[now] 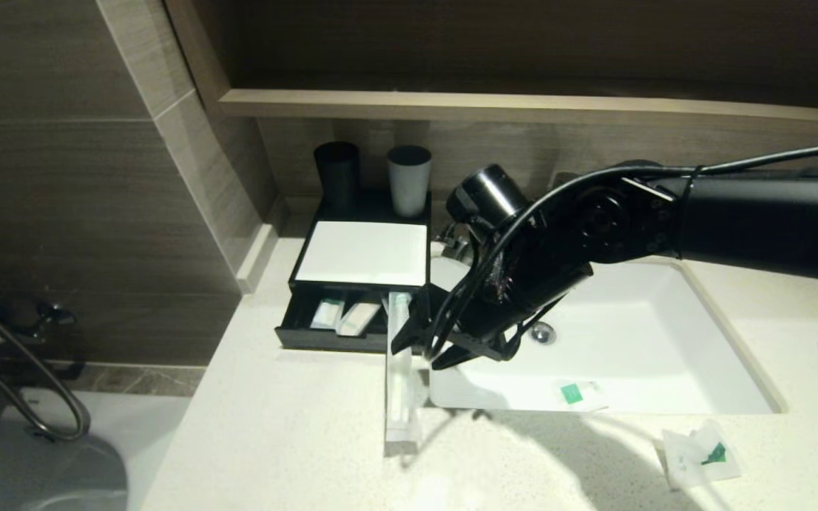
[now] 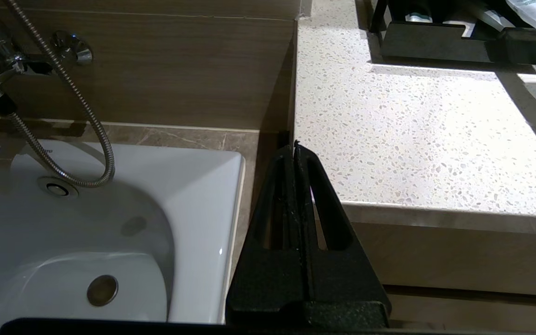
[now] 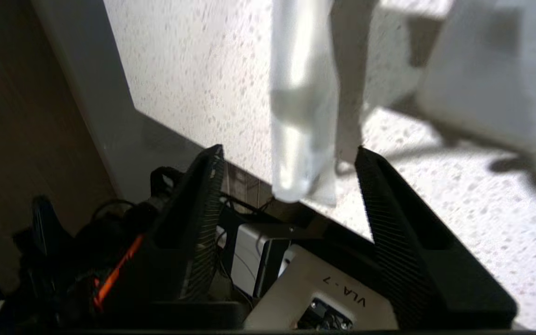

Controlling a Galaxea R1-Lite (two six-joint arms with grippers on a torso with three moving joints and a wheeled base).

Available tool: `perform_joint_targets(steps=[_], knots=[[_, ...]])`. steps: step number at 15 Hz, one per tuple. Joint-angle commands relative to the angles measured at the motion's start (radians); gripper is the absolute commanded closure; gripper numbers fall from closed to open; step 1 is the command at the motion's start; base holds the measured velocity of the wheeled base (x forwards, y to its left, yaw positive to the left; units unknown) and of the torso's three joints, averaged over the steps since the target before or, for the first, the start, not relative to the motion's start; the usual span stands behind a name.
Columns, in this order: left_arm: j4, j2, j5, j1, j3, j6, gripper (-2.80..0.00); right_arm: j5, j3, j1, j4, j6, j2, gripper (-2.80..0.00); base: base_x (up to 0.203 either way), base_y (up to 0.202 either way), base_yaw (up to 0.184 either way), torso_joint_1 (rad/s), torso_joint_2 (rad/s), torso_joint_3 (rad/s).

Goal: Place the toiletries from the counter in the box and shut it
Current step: Place the bathroom toiletry into the drawer

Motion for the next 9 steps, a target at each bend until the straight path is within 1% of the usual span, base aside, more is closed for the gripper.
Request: perform_joint_targets(steps=[1,3,5,9], knots=[[0.000,0.000,0.001,0.000,0.000,0.000,0.00,0.002,0.027,0.054,0.010,0.005,-0.038,0.00,0.000,0.000,0.000,0.000,0.00,0.000],[0.000,0.000,0.001,0.000,0.000,0.000,0.00,-0.004,0.059,0.095,0.010,0.005,-0.051,0.00,0.000,0.000,0.000,0.000,0.00,0.000],[0.000,0.000,0.001,0.000,0.000,0.000,0.00,-0.011,0.072,0.099,0.012,0.002,-0.054,0.00,0.000,0.000,0.000,0.000,0.00,0.000],[0.000,0.000,0.001,0.000,0.000,0.000,0.00,-0.042,0.084,0.114,0.059,-0.022,-0.051,0.00,0.000,0.000,0.000,0.000,0.00,0.000]])
